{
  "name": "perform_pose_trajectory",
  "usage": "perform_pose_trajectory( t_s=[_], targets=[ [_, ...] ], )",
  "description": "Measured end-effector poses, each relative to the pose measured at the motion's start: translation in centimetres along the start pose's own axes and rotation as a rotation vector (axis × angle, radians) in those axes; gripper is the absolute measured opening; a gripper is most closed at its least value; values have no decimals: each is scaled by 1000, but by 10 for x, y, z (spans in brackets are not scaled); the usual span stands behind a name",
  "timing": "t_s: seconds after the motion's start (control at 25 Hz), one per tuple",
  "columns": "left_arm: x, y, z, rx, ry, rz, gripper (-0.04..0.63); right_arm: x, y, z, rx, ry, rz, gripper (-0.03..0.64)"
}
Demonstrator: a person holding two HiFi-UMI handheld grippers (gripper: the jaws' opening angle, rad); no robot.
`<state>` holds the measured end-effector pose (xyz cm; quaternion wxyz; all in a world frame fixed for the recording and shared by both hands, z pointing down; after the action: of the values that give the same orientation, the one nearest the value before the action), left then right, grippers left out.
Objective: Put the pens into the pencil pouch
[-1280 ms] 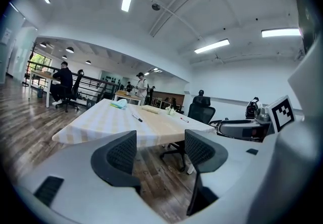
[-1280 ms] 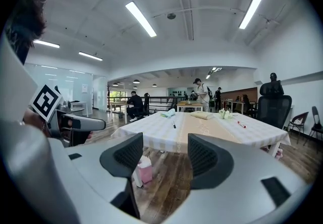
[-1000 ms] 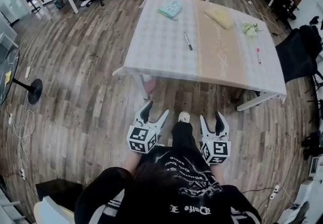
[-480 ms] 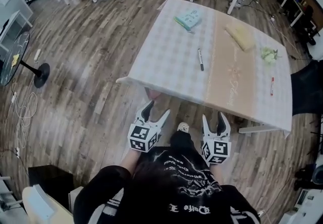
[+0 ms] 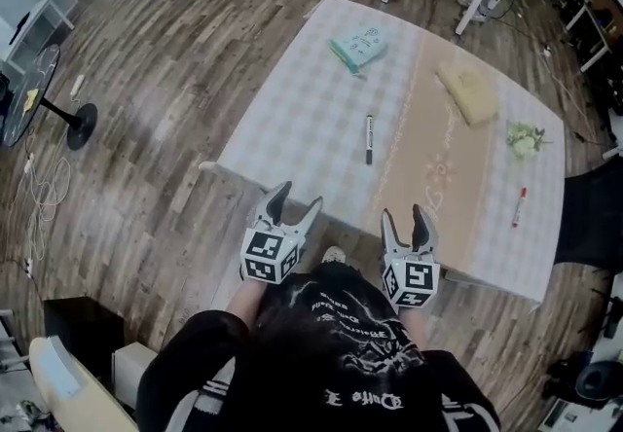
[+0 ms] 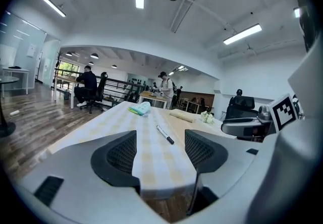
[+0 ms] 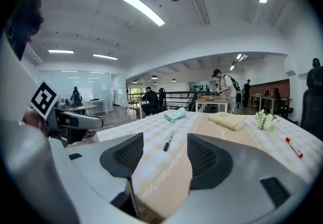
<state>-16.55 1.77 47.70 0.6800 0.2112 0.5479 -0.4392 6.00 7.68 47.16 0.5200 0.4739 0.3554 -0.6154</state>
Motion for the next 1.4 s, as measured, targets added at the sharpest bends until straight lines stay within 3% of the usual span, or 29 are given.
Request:
perform_pose_trajectory(
  t_s=[0.28, 0.52, 0.96, 1.4],
  targets=[
    [14, 21, 55, 33, 1, 13, 302, 10, 50, 33, 60, -6, -5, 262],
    [18, 14, 69, 73, -12, 16, 302, 14, 60, 50, 90, -14, 26, 265],
    [43, -26, 93, 93, -11, 28, 302, 26, 46, 116, 114, -65, 43, 265],
    [59, -88, 109, 144, -20, 24, 302, 20, 48, 198, 98, -196, 64, 265]
  ],
)
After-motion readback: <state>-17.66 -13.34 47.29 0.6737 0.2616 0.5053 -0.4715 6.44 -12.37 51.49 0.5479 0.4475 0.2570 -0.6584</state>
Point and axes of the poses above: the fingertips, and each gripper's own axes: z forward along the fingers, y to its right, x out of its top, the point moved 5 cm from there along -z, backward along the fingers, and after that the axes turned 4 degrees about x, right-handed, at the moved point
